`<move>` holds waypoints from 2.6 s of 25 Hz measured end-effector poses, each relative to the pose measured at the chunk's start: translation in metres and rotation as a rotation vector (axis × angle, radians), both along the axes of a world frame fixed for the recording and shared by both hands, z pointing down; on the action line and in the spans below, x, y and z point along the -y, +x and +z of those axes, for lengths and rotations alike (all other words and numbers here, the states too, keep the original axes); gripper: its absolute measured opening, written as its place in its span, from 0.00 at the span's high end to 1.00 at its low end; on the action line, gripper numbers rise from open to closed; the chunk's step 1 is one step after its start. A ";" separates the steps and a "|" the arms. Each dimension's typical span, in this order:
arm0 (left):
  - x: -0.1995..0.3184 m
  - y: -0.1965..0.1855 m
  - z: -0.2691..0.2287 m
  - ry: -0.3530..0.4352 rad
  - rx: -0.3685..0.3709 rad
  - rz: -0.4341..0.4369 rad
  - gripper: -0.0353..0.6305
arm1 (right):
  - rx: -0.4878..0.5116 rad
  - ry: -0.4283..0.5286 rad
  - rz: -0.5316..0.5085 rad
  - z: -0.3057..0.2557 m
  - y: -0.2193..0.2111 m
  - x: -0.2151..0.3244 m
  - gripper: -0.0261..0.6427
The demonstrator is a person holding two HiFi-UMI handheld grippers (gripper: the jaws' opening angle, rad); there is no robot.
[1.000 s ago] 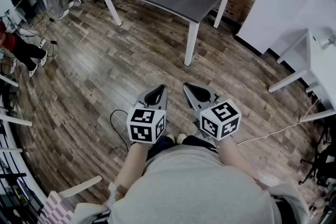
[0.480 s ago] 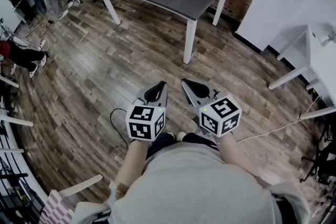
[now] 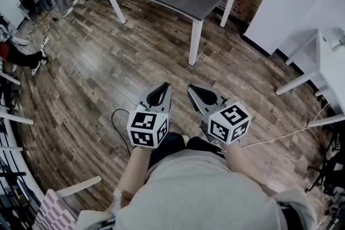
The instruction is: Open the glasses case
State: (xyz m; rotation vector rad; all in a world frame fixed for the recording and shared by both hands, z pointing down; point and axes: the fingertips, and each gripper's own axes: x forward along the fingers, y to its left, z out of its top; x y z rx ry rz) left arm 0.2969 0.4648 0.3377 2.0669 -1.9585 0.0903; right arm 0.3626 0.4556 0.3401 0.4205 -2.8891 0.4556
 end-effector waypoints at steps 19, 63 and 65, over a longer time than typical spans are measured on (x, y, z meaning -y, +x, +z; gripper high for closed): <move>0.068 -0.036 0.017 -0.045 0.079 0.085 0.70 | 0.019 -0.051 0.035 0.013 -0.040 0.065 0.95; 0.297 -0.326 0.022 -0.070 0.055 -0.002 0.70 | -0.045 -0.049 0.130 0.020 -0.275 0.330 0.95; 0.314 -0.331 0.025 -0.078 0.058 -0.001 0.70 | -0.044 -0.055 0.128 0.023 -0.281 0.348 0.95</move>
